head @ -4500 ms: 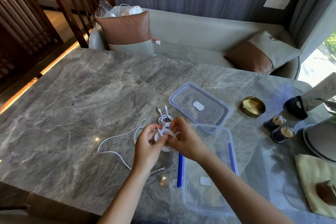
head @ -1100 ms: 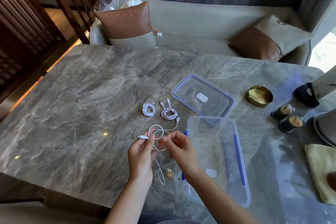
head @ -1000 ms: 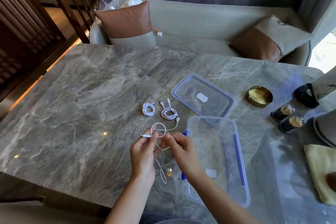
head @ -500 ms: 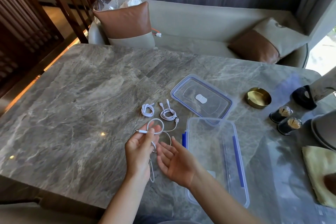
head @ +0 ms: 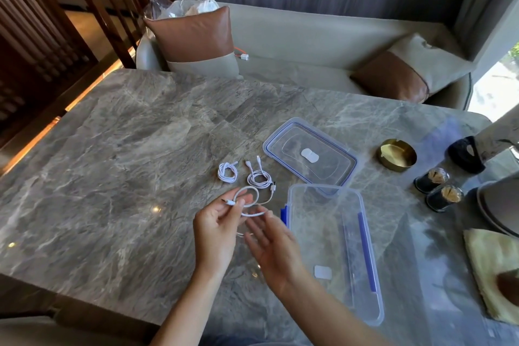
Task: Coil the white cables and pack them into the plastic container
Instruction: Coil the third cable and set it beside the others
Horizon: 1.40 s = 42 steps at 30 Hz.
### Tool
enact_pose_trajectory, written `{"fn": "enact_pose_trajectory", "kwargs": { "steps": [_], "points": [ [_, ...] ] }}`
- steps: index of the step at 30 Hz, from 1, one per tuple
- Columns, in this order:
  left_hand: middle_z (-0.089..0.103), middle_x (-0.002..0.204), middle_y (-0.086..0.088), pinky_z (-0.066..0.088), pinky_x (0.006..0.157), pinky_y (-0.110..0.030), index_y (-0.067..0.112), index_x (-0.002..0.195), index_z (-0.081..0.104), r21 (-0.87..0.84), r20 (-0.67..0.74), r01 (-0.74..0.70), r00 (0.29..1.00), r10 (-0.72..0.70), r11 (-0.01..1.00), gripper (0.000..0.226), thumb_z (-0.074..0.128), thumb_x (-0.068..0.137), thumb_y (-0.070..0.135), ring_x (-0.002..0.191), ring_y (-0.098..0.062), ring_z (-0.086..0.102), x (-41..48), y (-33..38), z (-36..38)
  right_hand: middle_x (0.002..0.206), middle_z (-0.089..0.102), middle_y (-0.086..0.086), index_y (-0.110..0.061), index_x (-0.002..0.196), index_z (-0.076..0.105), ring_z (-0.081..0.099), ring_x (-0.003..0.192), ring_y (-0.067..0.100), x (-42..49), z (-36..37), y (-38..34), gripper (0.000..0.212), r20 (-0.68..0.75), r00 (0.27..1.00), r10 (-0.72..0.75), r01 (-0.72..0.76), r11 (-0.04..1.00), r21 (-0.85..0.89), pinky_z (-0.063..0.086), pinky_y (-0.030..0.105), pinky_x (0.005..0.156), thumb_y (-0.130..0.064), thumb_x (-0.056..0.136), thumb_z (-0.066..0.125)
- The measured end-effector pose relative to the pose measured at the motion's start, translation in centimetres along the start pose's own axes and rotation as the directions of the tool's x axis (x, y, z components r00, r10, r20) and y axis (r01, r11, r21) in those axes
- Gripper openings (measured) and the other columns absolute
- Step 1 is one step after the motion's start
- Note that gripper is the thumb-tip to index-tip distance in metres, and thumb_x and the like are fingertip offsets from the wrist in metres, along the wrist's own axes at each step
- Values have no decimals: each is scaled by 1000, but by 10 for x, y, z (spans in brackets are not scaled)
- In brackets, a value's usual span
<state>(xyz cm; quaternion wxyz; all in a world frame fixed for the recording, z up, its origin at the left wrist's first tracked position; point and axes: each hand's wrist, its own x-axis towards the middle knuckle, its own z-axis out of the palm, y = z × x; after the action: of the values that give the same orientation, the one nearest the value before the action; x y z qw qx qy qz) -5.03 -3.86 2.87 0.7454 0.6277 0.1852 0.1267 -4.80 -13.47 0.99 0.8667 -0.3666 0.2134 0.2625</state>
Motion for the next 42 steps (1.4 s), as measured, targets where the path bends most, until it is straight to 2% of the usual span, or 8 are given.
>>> {"fn": "enact_pose_trajectory", "kwargs": {
  "steps": [7, 15, 20, 26, 31, 34, 37, 42],
  "points": [
    [75, 79, 16, 53, 59, -14, 22, 100, 71, 356, 290, 18, 948, -129, 934, 32, 57, 86, -3, 77, -2, 70, 2, 5, -25, 88, 72, 3, -16, 99, 71, 64, 75, 8, -3, -4, -21, 15, 115, 945, -306, 315, 757, -573, 51, 18, 60, -15, 91, 57],
    [70, 61, -2, 57, 77, -42, 37, 140, 29, 595, 390, -48, 890, -236, 802, 75, 66, 81, 7, 63, -17, 68, 3, 13, -32, 80, 63, 31, 8, 81, 63, 59, 66, 34, -3, -10, -52, 22, 447, 892, -65, 451, 110, -886, 51, 52, 71, -14, 83, 67],
    [65, 61, -11, 53, 69, -25, 57, 135, 26, 647, 582, -224, 763, -283, 729, 79, 65, 83, 12, 62, -8, 63, 7, 25, -31, 83, 63, 31, 8, 89, 66, 58, 71, 38, -7, -5, -73, 14, 498, 858, 128, 501, 5, -865, 50, 50, 77, -5, 85, 61],
    [72, 61, 13, 55, 70, -23, 30, 99, 64, 660, 509, -233, 838, -197, 714, 24, 70, 79, 20, 61, -3, 69, 8, 36, -23, 89, 70, 19, 1, 101, 70, 62, 73, 15, -6, 0, -94, 17, 543, 822, 170, 512, 193, -837, 57, 28, 72, 0, 88, 60],
    [51, 68, 9, 39, 58, -26, 28, 65, 66, 817, 397, -407, 911, 114, 409, 22, 72, 70, 48, 64, -2, 51, 10, 31, -25, 74, 72, 3, -11, 101, 66, 68, 68, 10, 3, -7, -98, 25, 503, 861, 77, 371, 580, -725, 56, 20, 62, 4, 82, 64],
    [58, 77, 10, 36, 63, -16, 24, 70, 73, 650, 459, -396, 885, 80, 649, 18, 70, 72, 42, 71, 1, 52, 12, 27, -24, 74, 74, -1, -13, 95, 66, 69, 67, 10, 3, -12, -95, 19, 522, 853, 28, 353, 706, -615, 55, 20, 60, -2, 79, 66],
    [72, 71, 6, 39, 62, -14, 23, 79, 76, 423, 485, -148, 870, -86, 894, 20, 64, 74, 38, 66, 5, 56, 11, 25, -21, 72, 72, 0, -12, 87, 65, 68, 65, 11, 5, -13, -89, 12, 516, 856, -41, 364, 757, -543, 56, 21, 61, -9, 76, 68],
    [71, 65, 7, 42, 55, -12, 21, 82, 77, 194, 345, 163, 912, -223, 967, 20, 66, 71, 34, 61, -2, 54, 12, 17, -15, 71, 70, 4, -6, 82, 61, 66, 64, 12, 9, -10, -75, 9, 462, 872, -159, 397, 782, -480, 56, 22, 61, -5, 76, 68]
  ]
}}
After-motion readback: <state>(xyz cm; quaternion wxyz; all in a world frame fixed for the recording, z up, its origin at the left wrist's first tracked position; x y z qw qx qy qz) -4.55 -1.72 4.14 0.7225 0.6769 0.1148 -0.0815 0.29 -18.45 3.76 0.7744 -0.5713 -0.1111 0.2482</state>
